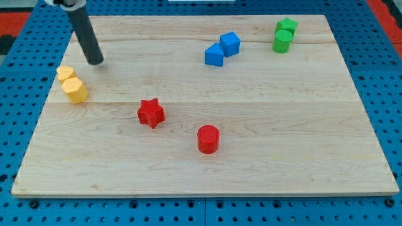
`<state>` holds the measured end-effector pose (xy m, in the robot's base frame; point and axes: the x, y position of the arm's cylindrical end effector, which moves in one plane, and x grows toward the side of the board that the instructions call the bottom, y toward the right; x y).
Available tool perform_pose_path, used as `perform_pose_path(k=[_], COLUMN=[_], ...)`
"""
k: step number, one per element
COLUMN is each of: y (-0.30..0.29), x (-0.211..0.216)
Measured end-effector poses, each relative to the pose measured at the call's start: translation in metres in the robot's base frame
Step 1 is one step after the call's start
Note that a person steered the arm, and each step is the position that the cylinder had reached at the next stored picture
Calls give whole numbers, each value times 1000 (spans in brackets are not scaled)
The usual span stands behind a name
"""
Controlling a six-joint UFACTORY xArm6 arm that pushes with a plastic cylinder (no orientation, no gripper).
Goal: Push the red circle into the red star
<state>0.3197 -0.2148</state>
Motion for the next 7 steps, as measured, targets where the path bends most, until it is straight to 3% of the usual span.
perform_pose_path(k=[1,2,3,4,5,6,7], y=[96,202,267,279,198,207,181], x=[16,86,183,218,219,223,198])
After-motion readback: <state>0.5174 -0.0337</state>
